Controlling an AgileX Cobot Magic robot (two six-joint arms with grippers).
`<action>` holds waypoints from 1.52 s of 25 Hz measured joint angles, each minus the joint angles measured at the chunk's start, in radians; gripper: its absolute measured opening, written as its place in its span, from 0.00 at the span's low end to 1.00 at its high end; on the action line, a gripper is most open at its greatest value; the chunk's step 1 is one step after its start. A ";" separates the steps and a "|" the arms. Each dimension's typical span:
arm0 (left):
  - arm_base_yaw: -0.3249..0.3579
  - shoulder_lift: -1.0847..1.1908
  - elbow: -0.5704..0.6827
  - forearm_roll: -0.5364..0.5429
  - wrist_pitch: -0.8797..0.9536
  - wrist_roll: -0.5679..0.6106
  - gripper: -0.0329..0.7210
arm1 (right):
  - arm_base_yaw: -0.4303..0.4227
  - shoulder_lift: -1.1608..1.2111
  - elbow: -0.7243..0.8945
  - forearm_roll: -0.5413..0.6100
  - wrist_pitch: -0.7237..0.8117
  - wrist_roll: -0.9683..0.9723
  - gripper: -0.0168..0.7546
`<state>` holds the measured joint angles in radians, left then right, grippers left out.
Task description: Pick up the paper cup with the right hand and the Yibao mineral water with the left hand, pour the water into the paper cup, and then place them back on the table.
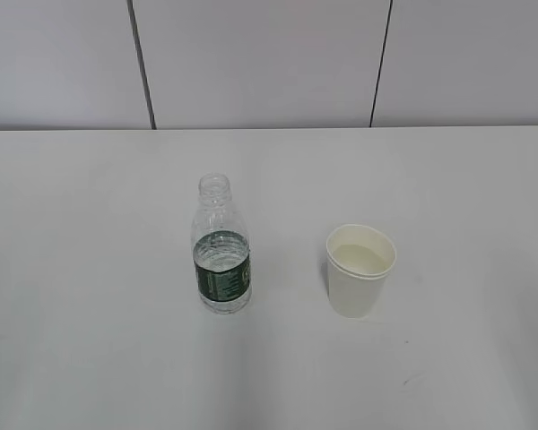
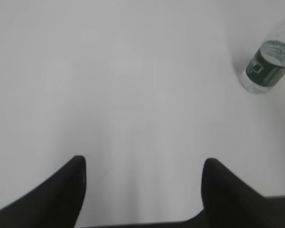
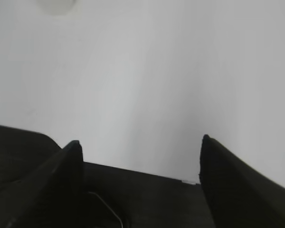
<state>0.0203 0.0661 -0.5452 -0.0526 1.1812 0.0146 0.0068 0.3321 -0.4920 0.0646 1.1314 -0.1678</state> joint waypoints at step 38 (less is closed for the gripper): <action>0.000 -0.086 0.031 -0.011 -0.068 0.015 0.65 | 0.000 -0.350 0.002 -0.051 0.014 0.114 0.78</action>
<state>0.0203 -0.0201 -0.5137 -0.0640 1.1134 0.0295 0.0068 -0.0181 -0.4898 0.0139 1.1456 -0.0542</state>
